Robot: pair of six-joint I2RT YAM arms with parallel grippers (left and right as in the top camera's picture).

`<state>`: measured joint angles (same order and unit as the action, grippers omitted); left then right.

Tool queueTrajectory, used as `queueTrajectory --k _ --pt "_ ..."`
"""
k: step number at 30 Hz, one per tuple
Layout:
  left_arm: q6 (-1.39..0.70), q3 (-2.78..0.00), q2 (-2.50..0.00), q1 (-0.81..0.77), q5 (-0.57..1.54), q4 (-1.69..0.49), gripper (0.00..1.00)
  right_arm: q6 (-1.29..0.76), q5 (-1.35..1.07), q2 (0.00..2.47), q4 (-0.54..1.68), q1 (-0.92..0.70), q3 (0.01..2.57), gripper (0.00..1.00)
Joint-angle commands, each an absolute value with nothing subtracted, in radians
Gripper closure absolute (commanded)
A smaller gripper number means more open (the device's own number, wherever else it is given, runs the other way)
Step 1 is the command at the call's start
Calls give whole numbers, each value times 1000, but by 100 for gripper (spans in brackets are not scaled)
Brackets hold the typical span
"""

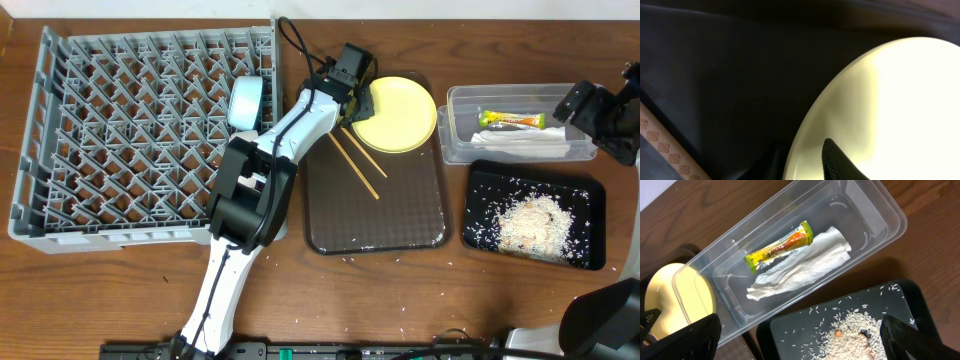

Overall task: Sort waste into correct bins and load items into the dishwasher
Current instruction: 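Move the left gripper to the yellow plate and grasp its rim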

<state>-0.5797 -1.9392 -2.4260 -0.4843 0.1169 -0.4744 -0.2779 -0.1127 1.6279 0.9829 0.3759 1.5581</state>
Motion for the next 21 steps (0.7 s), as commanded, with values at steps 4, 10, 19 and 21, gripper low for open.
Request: queueTrajectory --k 4,10,19,21 --pt "-590 -1933 -2473 -445 128 -492 92 -284 -113 1631 984 379 1556 1" --pt "-590 -1933 -2473 -424 185 -489 92 -284 -113 1631 984 379 1556 1" --pt "-590 -1933 -2426 -348 544 -417 93 -284 -113 1631 984 379 1556 1" --pt "-590 -1933 -2409 -330 615 -405 93 -284 -113 1631 984 379 1556 1"
